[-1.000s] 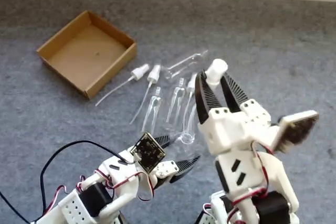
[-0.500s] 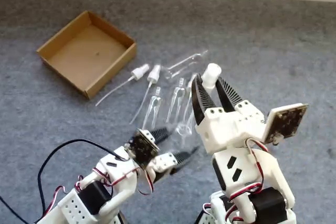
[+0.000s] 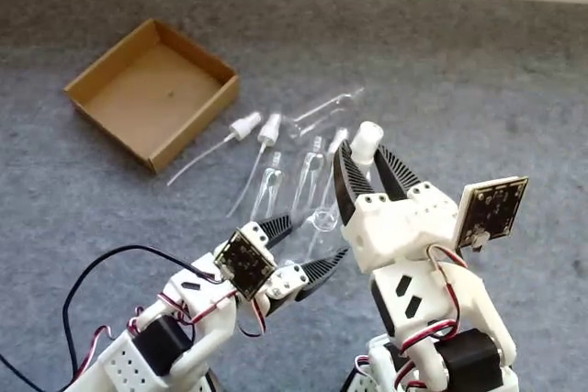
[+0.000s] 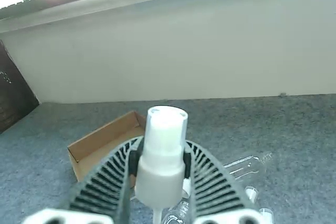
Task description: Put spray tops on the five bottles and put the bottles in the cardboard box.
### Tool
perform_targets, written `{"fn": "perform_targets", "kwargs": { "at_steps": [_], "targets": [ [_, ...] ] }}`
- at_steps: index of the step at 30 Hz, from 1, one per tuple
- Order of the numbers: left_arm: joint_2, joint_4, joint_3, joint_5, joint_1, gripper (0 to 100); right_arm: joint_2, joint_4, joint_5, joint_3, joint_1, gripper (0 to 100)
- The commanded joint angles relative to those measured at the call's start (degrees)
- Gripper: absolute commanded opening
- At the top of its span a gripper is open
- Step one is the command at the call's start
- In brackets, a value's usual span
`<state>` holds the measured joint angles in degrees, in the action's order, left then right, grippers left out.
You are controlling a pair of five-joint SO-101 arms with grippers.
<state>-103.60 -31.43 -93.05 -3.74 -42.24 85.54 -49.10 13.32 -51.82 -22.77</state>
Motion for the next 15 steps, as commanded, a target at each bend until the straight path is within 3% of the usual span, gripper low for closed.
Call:
{"fn": "perform_targets", "kwargs": {
  "at_steps": [1, 8, 15],
  "targets": [
    [0.4, 1.67, 4.97, 0.79, 0.57, 8, 0.4, -0.31, -0.44, 0.57, -0.31, 0.8],
    [1.36, 1.85, 5.58, 0.79, 0.57, 8, 0.4, -0.4, -0.44, 0.57, -0.31, 0.8],
    [17.01, 4.84, 14.02, 0.53, 0.66, 8, 0.4, -0.4, -0.44, 0.48, -0.31, 0.8]
  ]
}}
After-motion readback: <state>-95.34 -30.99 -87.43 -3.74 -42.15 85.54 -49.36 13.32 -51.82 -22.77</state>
